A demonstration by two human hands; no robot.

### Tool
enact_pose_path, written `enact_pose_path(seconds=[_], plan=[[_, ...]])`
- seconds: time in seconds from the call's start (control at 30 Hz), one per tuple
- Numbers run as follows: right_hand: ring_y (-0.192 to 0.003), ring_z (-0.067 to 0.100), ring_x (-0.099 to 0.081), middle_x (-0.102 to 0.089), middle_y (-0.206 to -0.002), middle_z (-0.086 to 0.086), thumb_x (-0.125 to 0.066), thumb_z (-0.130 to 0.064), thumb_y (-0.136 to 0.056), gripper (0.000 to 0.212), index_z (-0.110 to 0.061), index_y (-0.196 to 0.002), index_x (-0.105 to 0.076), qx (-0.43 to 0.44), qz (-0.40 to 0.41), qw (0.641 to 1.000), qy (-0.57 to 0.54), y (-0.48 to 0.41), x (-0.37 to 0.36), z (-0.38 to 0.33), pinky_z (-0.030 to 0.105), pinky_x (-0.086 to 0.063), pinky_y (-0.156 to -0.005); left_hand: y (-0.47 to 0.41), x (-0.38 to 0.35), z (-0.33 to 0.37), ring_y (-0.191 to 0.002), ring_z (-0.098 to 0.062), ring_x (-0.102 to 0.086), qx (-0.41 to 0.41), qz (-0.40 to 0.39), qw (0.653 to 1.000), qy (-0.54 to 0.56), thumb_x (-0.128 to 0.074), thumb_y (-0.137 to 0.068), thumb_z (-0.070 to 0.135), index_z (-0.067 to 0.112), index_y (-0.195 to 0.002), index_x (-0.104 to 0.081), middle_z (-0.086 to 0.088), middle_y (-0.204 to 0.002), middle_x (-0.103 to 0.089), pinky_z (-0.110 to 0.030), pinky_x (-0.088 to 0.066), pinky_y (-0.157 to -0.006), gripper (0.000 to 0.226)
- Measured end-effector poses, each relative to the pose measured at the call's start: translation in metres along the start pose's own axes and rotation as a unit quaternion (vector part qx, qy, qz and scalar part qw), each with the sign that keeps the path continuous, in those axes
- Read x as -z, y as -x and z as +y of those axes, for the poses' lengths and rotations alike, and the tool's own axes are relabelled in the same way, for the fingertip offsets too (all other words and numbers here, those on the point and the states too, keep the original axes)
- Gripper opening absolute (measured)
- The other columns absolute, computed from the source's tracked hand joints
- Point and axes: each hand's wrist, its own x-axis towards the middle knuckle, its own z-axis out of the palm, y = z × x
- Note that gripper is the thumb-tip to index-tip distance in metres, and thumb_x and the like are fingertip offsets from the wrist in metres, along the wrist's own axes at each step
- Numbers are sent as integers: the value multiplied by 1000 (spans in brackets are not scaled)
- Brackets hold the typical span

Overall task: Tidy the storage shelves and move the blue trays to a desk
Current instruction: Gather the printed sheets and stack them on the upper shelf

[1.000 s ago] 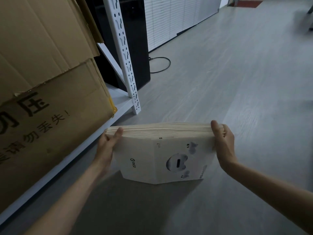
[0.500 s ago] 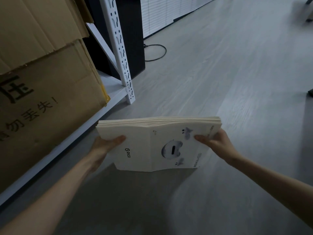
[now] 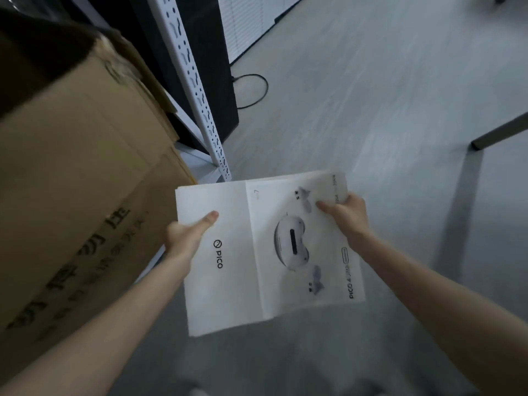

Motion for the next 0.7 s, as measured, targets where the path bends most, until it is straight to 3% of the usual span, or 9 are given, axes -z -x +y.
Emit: enact_pose_path(seconds=[0.2, 0.27, 0.33, 0.43, 0.6, 0.7], plan=[[-73, 24, -75, -77, -74, 4, -85, -20, -59, 20, -12, -76, -78, -132, -21, 991, 8, 145, 72, -138, 47, -62, -78, 161, 107, 121, -83, -26, -74, 137, -88, 986, -32, -91, -65, 30, 6, -98, -75, -9, -91, -77, -38, -58, -83, 43], [-71, 26, -74, -76, -72, 5, -85, -19, -61, 20, -10, -77, -77, -144, -23, 989, 25, 193, 99, -188, 45, -61, -75, 214, 135, 159, -83, -27, -74, 160, -97, 981, -40, -90, -67, 28, 6, -95, -75, -10, -90, -77, -38, -58, -81, 40], [-66, 24, -72, -75, -67, 3, -85, -17, -63, 17, -9, -76, -76, -148, -23, 988, 39, 233, 124, -236, 41, -60, -69, 262, 164, 201, -84, -28, -75, 194, -158, 967, -43, -89, -67, 31, 6, -100, -74, -15, -96, -77, -42, -59, -83, 45], [-52, 17, -65, -69, -58, 0, -84, -12, -68, 13, -9, -73, -72, -125, -27, 991, 51, 291, 156, -301, 26, -52, -56, 335, 215, 245, -78, -25, -74, 186, -238, 953, 13, -70, -82, 25, 5, -104, -69, -18, -106, -74, -37, -56, -81, 30], [-57, 15, -62, -65, -65, 3, -83, -18, -71, 23, -4, -83, -71, -77, -93, 987, 105, 370, 171, -385, 25, -47, -60, 477, 285, 237, -110, -34, -67, 192, -183, 960, 85, -57, -96, 37, 8, -119, -68, -17, -118, -71, -49, -50, -101, 38], [-58, 13, -55, -59, -66, 2, -79, -17, -79, 20, -7, -76, -63, -47, -155, 978, 130, 424, 162, -423, 24, -41, -52, 535, 328, 225, -102, -39, -69, 169, -78, 974, 127, -77, -76, 46, 2, -114, -71, -22, -115, -71, -54, -53, -95, 58]])
